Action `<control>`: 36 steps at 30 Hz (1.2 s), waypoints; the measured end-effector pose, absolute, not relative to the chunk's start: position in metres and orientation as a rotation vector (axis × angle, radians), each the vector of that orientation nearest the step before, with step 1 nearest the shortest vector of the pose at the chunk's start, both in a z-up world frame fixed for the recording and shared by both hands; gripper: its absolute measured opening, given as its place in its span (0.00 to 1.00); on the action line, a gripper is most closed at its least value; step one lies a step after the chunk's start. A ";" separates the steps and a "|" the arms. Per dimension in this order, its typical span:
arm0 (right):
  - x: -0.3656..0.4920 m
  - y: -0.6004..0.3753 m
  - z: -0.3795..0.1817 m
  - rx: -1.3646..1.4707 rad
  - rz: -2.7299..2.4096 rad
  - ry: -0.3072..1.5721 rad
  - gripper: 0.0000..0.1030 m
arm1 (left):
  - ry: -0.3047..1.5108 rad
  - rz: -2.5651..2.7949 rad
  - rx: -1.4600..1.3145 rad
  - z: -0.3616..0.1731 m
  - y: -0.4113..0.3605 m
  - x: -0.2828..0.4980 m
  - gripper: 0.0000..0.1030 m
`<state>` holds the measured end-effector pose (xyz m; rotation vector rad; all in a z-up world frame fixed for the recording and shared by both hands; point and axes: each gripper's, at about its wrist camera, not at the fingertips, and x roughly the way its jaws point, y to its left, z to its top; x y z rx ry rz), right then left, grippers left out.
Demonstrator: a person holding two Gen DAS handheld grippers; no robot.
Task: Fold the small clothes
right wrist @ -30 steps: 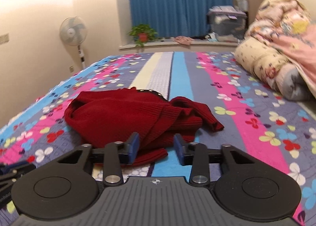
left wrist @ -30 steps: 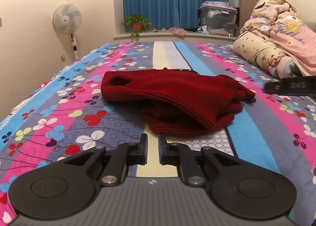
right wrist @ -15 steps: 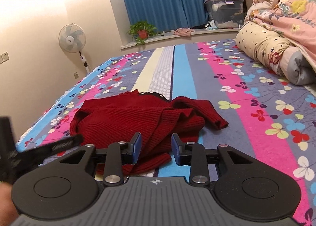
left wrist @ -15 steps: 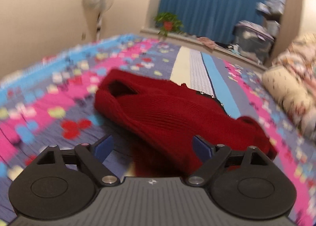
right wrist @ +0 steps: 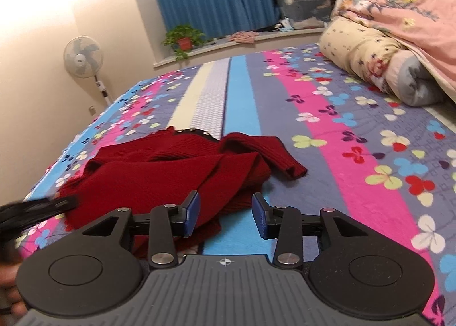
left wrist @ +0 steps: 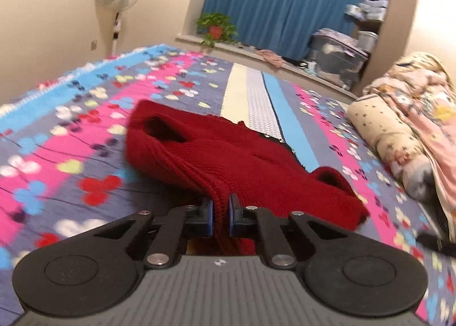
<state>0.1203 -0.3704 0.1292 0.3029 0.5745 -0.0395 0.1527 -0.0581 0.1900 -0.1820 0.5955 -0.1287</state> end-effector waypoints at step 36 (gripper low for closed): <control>0.130 -0.347 0.097 0.437 0.071 0.625 0.05 | 0.908 -0.167 -0.189 0.124 0.142 0.085 0.06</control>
